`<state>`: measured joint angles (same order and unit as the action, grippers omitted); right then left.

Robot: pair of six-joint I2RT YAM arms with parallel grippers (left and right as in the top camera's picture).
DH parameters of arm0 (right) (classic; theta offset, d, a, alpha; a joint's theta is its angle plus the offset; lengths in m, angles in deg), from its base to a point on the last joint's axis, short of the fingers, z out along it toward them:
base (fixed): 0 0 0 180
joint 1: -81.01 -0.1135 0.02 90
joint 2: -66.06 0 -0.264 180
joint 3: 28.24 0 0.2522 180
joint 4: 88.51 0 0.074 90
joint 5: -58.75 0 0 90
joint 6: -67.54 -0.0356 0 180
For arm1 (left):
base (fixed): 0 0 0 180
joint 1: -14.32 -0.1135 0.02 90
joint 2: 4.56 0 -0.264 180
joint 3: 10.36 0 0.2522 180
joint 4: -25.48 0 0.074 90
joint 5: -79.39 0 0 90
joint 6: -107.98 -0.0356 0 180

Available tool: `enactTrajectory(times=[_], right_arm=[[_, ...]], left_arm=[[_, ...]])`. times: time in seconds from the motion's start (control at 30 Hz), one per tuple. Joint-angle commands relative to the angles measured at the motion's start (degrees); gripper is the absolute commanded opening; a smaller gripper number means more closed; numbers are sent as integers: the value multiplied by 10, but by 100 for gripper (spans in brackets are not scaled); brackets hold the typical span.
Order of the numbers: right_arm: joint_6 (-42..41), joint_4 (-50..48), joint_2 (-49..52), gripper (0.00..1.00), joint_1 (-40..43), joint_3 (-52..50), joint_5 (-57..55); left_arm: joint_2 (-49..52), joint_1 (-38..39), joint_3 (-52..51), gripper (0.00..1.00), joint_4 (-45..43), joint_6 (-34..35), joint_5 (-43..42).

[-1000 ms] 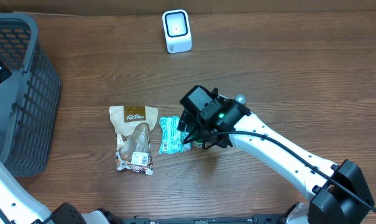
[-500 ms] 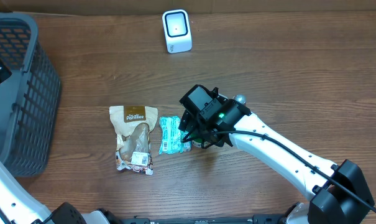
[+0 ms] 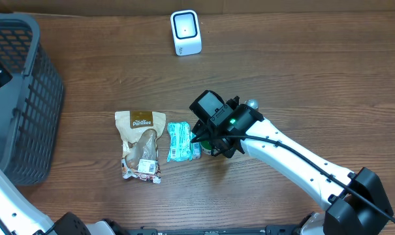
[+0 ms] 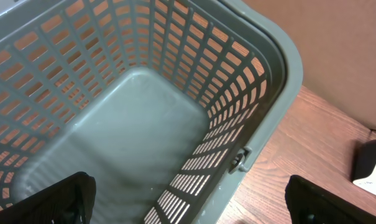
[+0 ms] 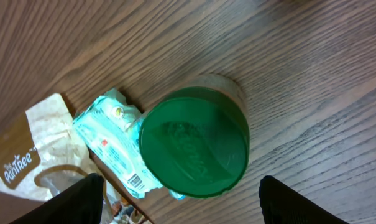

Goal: Scan the item barcode
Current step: 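Lower the right gripper around the green jar and close it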

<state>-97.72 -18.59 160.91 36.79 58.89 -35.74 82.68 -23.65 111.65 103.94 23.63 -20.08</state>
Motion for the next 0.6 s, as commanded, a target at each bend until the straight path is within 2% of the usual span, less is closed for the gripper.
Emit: enactTrajectory(times=[0.0, 0.33, 0.57], right_arm=[[-17, -2, 3, 78, 3, -7, -19], [-17, -4, 54, 88, 2, -7, -13], [-17, -2, 63, 84, 2, -7, -15]], left_arm=[[2, 1, -3, 100, -2, 4, -6], [2, 1, -3, 99, -2, 4, -6], [2, 1, -3, 100, -2, 4, -6]])
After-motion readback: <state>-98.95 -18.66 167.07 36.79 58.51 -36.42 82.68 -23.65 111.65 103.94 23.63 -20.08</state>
